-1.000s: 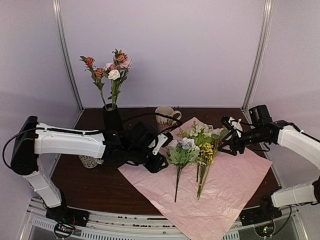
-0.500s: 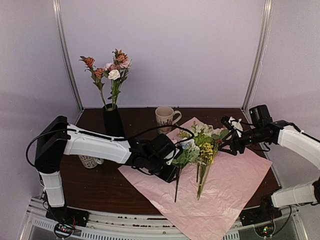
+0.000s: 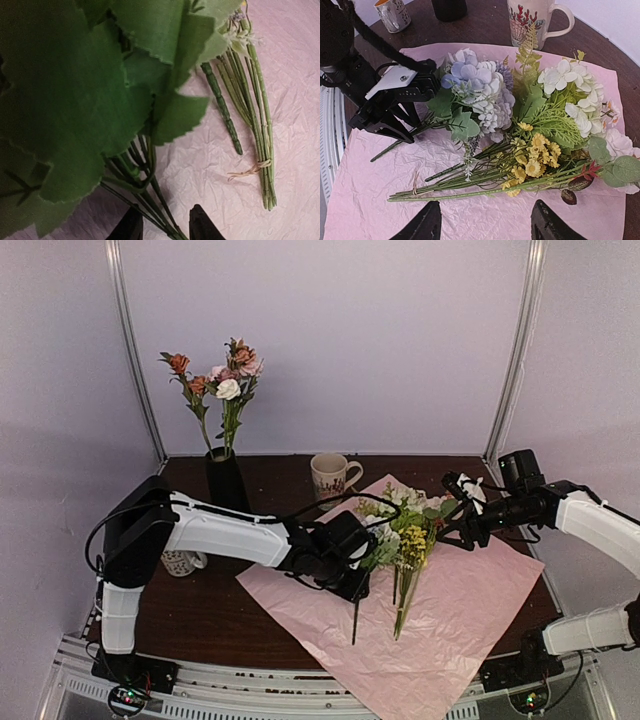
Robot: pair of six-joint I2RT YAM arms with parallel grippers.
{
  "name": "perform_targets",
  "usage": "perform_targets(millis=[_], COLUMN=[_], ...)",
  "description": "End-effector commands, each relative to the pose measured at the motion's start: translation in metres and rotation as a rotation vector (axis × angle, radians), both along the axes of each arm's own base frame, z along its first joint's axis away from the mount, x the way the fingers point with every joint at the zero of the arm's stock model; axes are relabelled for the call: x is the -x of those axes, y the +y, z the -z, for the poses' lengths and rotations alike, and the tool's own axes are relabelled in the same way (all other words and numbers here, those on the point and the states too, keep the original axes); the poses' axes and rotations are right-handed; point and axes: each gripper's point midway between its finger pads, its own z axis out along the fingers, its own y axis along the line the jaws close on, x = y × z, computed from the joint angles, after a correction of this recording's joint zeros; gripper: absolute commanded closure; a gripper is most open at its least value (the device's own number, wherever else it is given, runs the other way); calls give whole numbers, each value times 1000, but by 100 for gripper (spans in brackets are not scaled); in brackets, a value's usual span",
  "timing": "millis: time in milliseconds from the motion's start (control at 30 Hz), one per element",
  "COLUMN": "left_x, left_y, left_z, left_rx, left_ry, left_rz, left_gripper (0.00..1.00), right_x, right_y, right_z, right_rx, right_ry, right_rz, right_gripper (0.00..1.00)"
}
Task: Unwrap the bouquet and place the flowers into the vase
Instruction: Pick up the fake flower from the flattened wrapping paper, then pass from the left arm to the right
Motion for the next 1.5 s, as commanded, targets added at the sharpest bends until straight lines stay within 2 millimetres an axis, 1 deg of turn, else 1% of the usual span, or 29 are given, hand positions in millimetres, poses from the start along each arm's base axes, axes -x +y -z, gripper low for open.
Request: perform_targets(millis=[0,133,233,267,333,400,567,700,767,800,867,933,967,1067,1133,1200,1233,1333,1400,1467], left_x=[-18,-27,-33,-34,-34,-34,-34,-30,-27,-25,-22,-19,-18,-12,-10,-8,-8,-4,-8,-17], left_y=[-1,-5,-2,-3,-4,-7,-13,-21,-24,-24,-27,-28,-30,-36,-37,-38,-39,-40,-37,-30], left_z=[-4,-8,2,4,-2,-17,-70,-115,-136,-144,-162,-170,-173,-181,-184,-186,-187,-196,-204,-214], left_rx=[5,51,78,99,139,191,322,425,493,522,587,625,641,675,690,697,701,746,782,827], left_ry=[-4,19,86,105,111,92,25,-11,-43,-55,-97,-115,-120,-120,-124,-127,-131,-154,-181,-233], left_rz=[-63,-68,-94,-99,-96,-79,-46,9,45,61,103,128,143,188,202,213,216,228,195,121], left_gripper=[70,82,90,94,100,100,100,100,100,100,100,100,100,100,100,100,100,100,100,100], right_x=[-4,-4,-3,-3,-3,-2,-1,2,5,8,16,25,27,25,24,23,23,12,5,2], right_y=[-1,-1,-1,-1,-1,-1,0,2,5,8,15,20,23,28,33,38,40,46,49,49], right_z=[-13,-14,-15,-14,-15,-15,-17,-19,-23,-26,-33,-45,-56,-87,-98,-104,-104,-101,-98,-97], right_rx=[-3,-6,-8,-8,-9,-10,-25,-39,-63,-84,-132,-177,-208,-318,-371,-400,-405,-421,-428,-435], right_ry=[-42,-45,-43,-43,-46,-47,-50,-44,-39,-37,-20,-11,-13,-13,15,66,101,199,248,270], right_rz=[10,9,8,6,6,7,7,1,-11,-26,-69,-110,-115,-84,-87,-108,-120,-109,-87,-64], right_gripper=[38,38,38,38,38,38,38,38,38,38,36,33,29,15,9,8,9,12,13,13])
